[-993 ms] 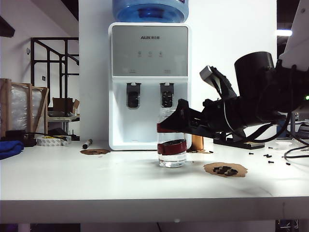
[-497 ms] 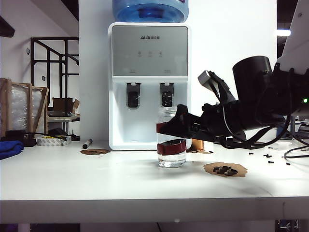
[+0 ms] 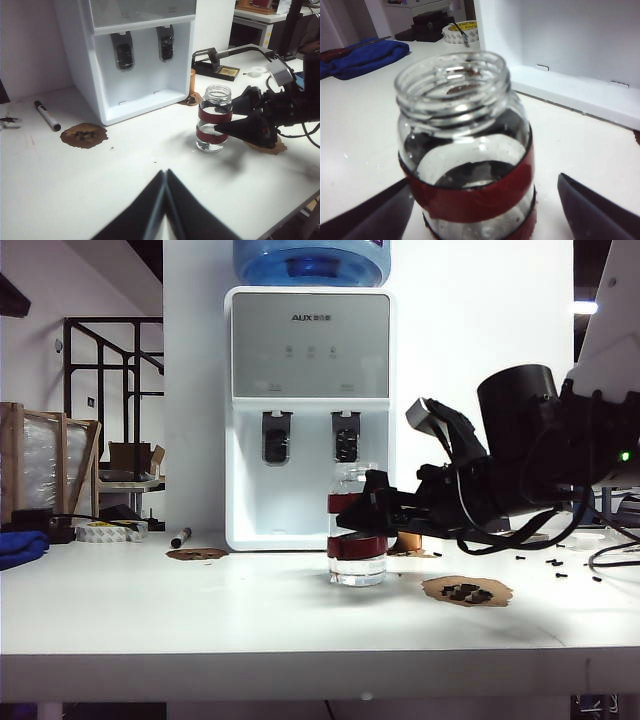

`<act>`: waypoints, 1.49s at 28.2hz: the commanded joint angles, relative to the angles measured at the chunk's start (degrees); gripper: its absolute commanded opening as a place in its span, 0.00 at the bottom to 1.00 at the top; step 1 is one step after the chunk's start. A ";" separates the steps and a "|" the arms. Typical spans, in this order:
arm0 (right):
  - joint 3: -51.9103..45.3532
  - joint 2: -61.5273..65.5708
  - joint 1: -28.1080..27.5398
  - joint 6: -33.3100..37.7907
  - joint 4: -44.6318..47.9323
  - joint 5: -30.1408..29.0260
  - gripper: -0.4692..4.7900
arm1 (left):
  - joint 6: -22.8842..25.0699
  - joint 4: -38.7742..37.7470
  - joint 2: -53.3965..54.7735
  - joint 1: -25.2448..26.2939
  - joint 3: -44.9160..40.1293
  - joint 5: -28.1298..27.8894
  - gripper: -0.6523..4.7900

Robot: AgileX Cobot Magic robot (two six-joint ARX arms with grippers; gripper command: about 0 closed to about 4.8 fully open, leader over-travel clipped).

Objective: Pick up the water bottle with two loops of red belts, then reach the front water dispenser and gently press the gray-black baffle horizontally to get a little water.

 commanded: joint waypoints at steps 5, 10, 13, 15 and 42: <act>0.22 0.02 0.28 -0.26 1.70 -3.87 1.00 | -0.07 0.81 0.09 0.09 0.28 0.09 0.11; 0.57 0.02 0.28 -0.22 2.82 -3.89 1.00 | -0.07 0.55 0.09 0.09 0.28 0.09 0.11; 1.38 0.13 0.28 -0.22 2.43 -3.80 1.00 | -0.07 0.44 0.09 0.09 0.28 0.11 0.11; 1.99 0.24 0.28 -0.20 2.19 -3.82 0.99 | -0.07 0.44 0.09 0.09 0.28 0.42 0.11; 1.99 0.22 0.28 1.29 2.91 -7.48 0.19 | -0.07 0.39 0.07 0.09 0.28 0.46 0.11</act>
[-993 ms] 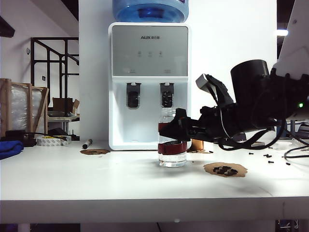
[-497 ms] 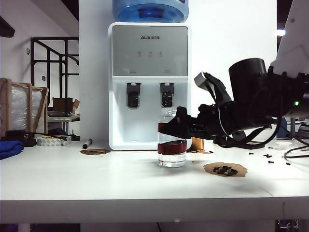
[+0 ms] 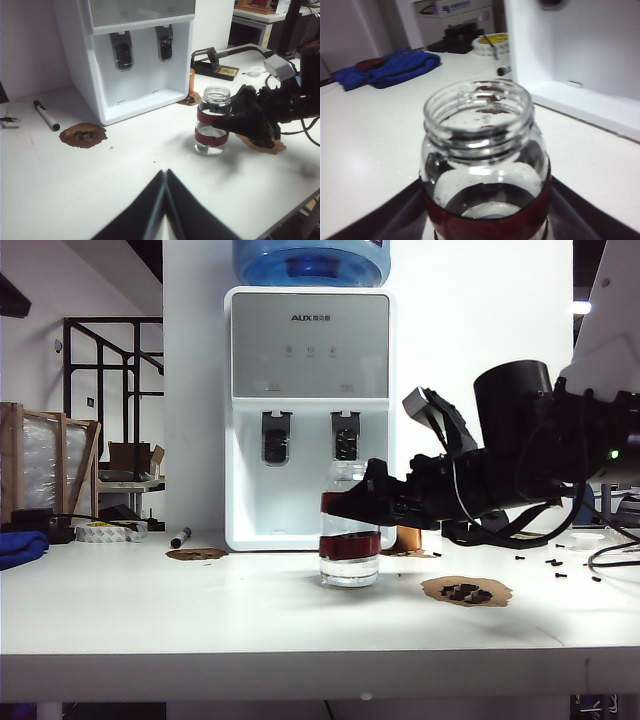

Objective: Pick up the water bottle with two loops of red belts, then reach the front water dispenser and gently press the gray-black baffle horizontally to get a little water.

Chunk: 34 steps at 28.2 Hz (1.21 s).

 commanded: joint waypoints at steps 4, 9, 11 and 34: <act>0.13 -0.28 0.22 0.42 2.21 -0.79 0.08 | -0.04 0.39 0.07 0.09 0.28 0.37 0.11; 0.13 -1.77 0.22 1.36 2.40 0.28 0.08 | -0.07 0.00 0.07 0.09 0.28 0.35 0.11; 0.13 -3.23 0.37 1.55 2.38 3.04 0.08 | -0.04 -0.17 0.07 0.09 0.28 0.37 0.11; 14.80 -2.08 9.35 4.52 -8.35 45.13 0.08 | -0.04 -0.61 -0.20 0.09 0.28 0.35 0.11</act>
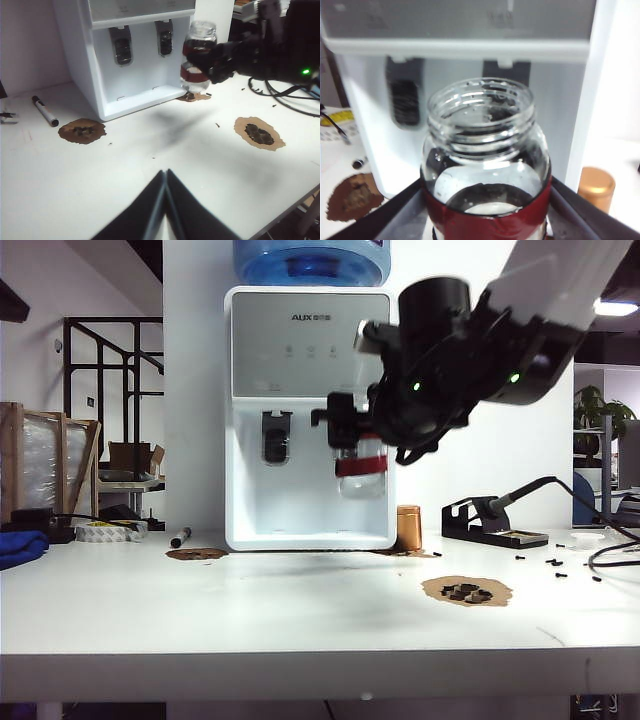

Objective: Pick up the water bottle with two loops of red belts, then reach the front water dispenser and gently press the gray-black baffle horizontally to get a little water.

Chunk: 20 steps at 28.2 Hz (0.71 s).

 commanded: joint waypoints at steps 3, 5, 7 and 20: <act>3.48 3.54 0.96 0.63 -0.44 -0.31 0.08 | -0.04 0.24 -0.20 0.07 0.28 0.22 0.11; 3.87 4.55 1.05 0.63 -0.33 -0.37 0.08 | -0.04 0.26 -0.20 0.07 0.28 0.22 0.11; 3.89 5.03 1.25 0.63 -0.39 -0.31 0.08 | -0.04 0.24 -0.20 0.07 0.28 0.22 0.11; 10.97 9.77 1.22 -1.68 -1.36 0.15 0.08 | -0.04 0.24 -0.20 0.09 0.28 0.20 0.11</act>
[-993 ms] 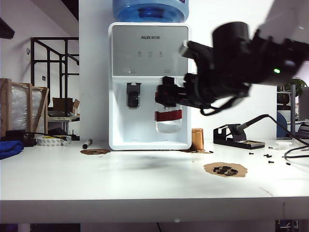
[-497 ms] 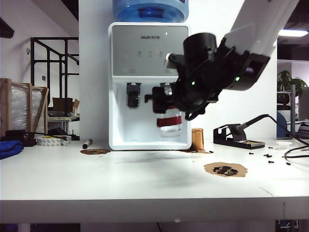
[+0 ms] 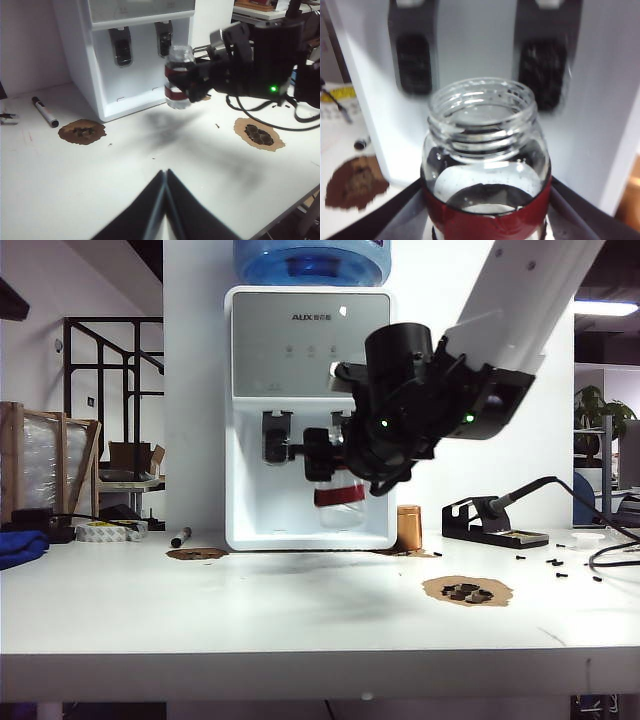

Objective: Pick up the water bottle with two loops of red belts, then reach the front water dispenser and gently press the gray-black baffle horizontally to get a little water.

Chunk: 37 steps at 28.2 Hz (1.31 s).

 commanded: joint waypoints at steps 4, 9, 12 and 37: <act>6.23 3.06 0.09 -1.64 -1.49 1.79 0.08 | -0.04 0.28 -0.07 0.09 0.28 0.15 0.11; 6.99 3.45 -0.09 -2.47 -1.25 2.69 0.08 | -0.04 0.28 -0.07 0.09 0.28 0.15 0.11; 7.02 3.63 -0.44 -3.10 -1.11 4.15 0.08 | -0.04 0.28 -0.07 0.09 0.28 -0.02 0.11; 14.78 9.05 -3.23 -6.29 -1.36 5.16 0.08 | -0.07 -5.07 -1.81 0.09 1.64 3.28 0.11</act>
